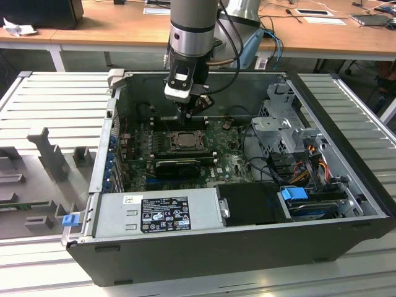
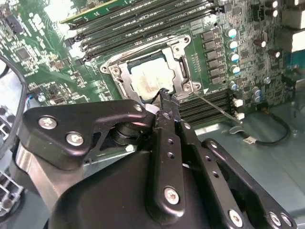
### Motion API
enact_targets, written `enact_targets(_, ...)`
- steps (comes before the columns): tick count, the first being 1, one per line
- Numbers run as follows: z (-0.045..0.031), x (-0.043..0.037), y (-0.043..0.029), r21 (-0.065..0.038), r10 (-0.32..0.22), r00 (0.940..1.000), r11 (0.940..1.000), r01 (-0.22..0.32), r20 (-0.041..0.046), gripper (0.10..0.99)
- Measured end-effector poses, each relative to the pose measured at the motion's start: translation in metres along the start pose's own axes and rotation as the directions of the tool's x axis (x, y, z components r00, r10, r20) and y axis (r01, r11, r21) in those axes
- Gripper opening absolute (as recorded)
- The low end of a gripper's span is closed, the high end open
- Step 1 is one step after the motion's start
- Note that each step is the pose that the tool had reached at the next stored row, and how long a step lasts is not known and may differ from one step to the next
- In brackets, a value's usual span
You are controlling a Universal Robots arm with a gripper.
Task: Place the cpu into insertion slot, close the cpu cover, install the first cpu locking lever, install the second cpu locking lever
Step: 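Install the first cpu locking lever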
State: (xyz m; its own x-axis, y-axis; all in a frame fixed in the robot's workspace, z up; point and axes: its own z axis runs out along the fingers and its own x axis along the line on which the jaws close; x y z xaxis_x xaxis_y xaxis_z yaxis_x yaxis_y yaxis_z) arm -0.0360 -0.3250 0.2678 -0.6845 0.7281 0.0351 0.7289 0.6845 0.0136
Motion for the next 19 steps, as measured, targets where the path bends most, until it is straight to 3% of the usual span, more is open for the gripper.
enact_targets(5,0.0,0.0,0.0,0.004,-0.109,0.994,0.994,0.109,-0.0017,0.106)
enact_targets(9,0.0,0.0,0.0,0.007,-0.196,0.9805,0.9805,0.196,-0.0033,0.106)
enact_targets(14,0.0,0.0,0.0,0.01,-0.316,0.9487,0.9486,0.316,-0.0061,0.106)
enact_targets(15,0.0,0.0,0.0,0.011,-0.345,0.9386,0.9385,0.345,-0.0068,0.106)
enact_targets(16,0.0001,0.0,0.0,0.012,-0.381,0.9245,0.9244,0.381,-0.0078,0.106)
enact_targets(18,0.0001,0.0,0.0,0.013,-0.416,0.9095,0.9094,0.416,-0.0089,0.106)
enact_targets(19,0.0001,0.0,0.0,0.014,-0.439,0.8986,0.8985,0.439,-0.0095,0.106)
